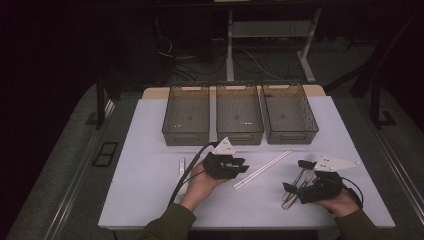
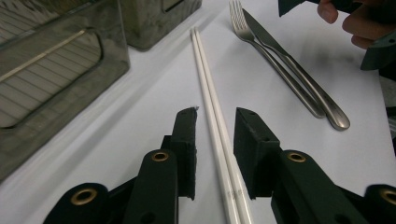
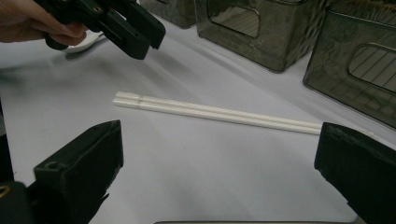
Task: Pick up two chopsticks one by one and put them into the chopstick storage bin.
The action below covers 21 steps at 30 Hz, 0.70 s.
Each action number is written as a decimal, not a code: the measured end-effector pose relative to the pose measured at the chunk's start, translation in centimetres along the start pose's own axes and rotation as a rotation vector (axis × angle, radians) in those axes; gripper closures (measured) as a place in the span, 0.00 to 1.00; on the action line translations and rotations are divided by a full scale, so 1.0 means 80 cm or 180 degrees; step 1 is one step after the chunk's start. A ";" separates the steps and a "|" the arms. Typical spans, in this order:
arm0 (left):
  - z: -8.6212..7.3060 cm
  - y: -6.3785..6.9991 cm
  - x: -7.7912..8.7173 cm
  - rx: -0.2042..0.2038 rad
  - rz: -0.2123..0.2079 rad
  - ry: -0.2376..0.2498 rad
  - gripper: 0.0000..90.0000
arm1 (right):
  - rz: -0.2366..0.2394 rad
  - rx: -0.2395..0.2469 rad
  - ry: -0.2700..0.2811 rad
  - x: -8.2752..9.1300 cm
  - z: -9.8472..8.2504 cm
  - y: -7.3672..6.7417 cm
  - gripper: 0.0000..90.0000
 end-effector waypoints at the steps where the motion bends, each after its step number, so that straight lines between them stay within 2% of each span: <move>1: 0.000 0.000 -0.004 0.0006 0.0009 -0.0012 0.78 | -0.0001 0.0000 0.0000 0.000 0.000 0.000 0.02; 8: -0.010 0.005 -0.026 0.0034 -0.0005 -0.0153 0.82 | 0.0008 -0.0005 0.0002 0.000 0.000 0.000 0.02; 21: -0.023 0.006 -0.038 0.0001 0.0023 -0.0315 0.86 | 0.0010 -0.0003 0.0004 0.001 0.000 0.000 0.02</move>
Point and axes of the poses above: each handheld gripper's, and its own axes: x roughly backward along the jaws, z roughly out of its top, y roughly to its right, the point moved 7 cm from there along -x, roughly forward along the jaws, and after that the axes turned 5 degrees about -z, right-handed, at the moved point
